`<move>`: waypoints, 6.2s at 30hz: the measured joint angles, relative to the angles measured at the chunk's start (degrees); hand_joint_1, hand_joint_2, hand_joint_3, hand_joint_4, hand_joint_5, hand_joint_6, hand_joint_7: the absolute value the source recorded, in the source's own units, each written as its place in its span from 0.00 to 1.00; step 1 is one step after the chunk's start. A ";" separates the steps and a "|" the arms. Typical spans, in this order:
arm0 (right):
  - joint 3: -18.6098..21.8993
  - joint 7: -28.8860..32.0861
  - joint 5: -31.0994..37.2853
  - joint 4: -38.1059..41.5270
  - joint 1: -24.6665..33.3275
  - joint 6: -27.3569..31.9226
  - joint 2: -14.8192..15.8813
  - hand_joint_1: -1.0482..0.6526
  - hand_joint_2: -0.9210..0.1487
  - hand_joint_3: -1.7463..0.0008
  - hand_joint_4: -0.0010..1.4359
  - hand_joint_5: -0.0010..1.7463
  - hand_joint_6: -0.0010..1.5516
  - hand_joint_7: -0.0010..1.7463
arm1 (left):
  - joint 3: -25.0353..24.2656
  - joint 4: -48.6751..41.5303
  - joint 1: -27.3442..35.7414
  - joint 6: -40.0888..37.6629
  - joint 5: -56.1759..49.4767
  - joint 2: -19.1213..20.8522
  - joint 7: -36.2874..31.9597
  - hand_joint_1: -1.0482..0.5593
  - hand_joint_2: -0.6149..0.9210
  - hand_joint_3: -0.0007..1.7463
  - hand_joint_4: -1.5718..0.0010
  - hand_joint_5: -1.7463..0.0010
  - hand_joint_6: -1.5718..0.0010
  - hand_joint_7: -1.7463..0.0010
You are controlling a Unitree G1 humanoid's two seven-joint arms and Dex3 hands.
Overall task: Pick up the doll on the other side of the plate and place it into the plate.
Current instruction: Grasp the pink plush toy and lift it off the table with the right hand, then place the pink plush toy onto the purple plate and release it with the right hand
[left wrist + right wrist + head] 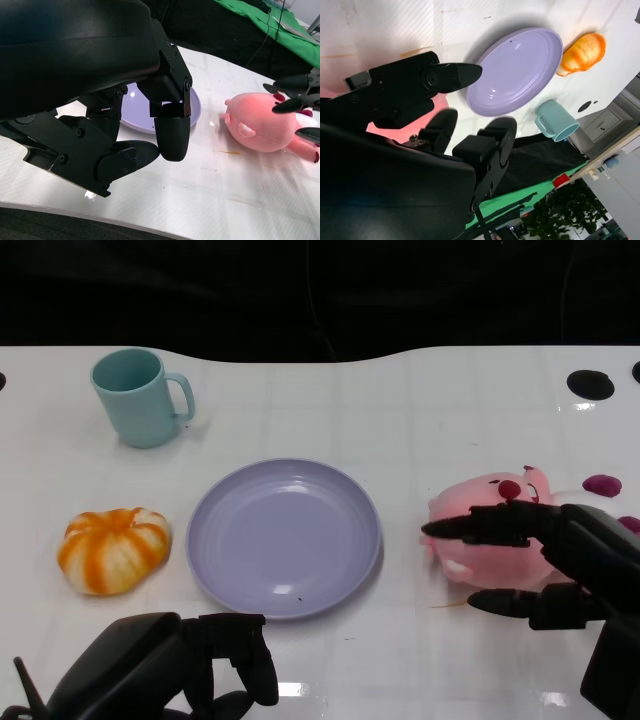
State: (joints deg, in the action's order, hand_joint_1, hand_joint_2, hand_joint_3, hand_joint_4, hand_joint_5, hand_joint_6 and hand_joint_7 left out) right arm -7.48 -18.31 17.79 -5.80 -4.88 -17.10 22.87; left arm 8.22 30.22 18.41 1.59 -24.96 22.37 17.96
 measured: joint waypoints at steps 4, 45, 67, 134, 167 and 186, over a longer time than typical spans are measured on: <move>0.09 0.31 2.25 -0.39 -0.26 0.22 0.81 0.30 0.00 0.97 0.00 0.21 0.14 0.00 | -0.13 -0.12 0.02 0.30 0.01 0.11 0.00 0.53 0.84 0.47 0.56 0.14 0.55 0.32; -9.26 -6.23 26.81 4.67 -14.46 19.92 6.66 0.14 0.00 0.99 0.07 0.04 0.10 0.01 | 1.27 0.09 -0.48 -1.09 -2.44 -0.64 -0.01 0.52 0.84 0.46 0.55 0.15 0.53 0.32; -17.88 7.22 26.02 43.27 -32.50 16.79 -3.43 0.24 0.00 0.97 0.26 0.09 0.30 0.04 | 1.61 2.19 0.19 -2.36 -2.71 -0.72 0.00 0.52 0.84 0.46 0.56 0.14 0.54 0.32; -15.25 29.62 16.14 40.27 -34.71 -4.18 -19.60 0.50 0.66 0.17 0.67 1.00 0.49 0.98 | 4.81 1.73 -0.96 -2.80 -7.24 -1.88 -0.43 0.53 0.82 0.48 0.53 0.17 0.52 0.34; -20.78 10.50 16.47 41.47 -40.13 5.81 -24.01 0.19 0.00 0.90 0.10 0.20 0.19 0.00 | 6.49 2.67 -1.10 -4.36 -9.32 -4.08 -0.42 0.53 0.83 0.46 0.53 0.19 0.51 0.37; -20.27 0.93 14.57 28.22 -36.95 8.81 -18.65 0.12 0.00 0.90 0.00 0.15 0.08 0.00 | 6.42 2.27 -1.30 -4.15 -9.27 -3.87 -0.42 0.53 0.84 0.44 0.53 0.20 0.51 0.37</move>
State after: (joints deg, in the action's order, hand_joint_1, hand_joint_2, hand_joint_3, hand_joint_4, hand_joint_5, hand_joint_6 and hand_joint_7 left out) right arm -27.76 -17.38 32.36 22.42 -41.83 -8.29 4.23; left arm 14.64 32.49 17.11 -2.56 -34.22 18.50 17.54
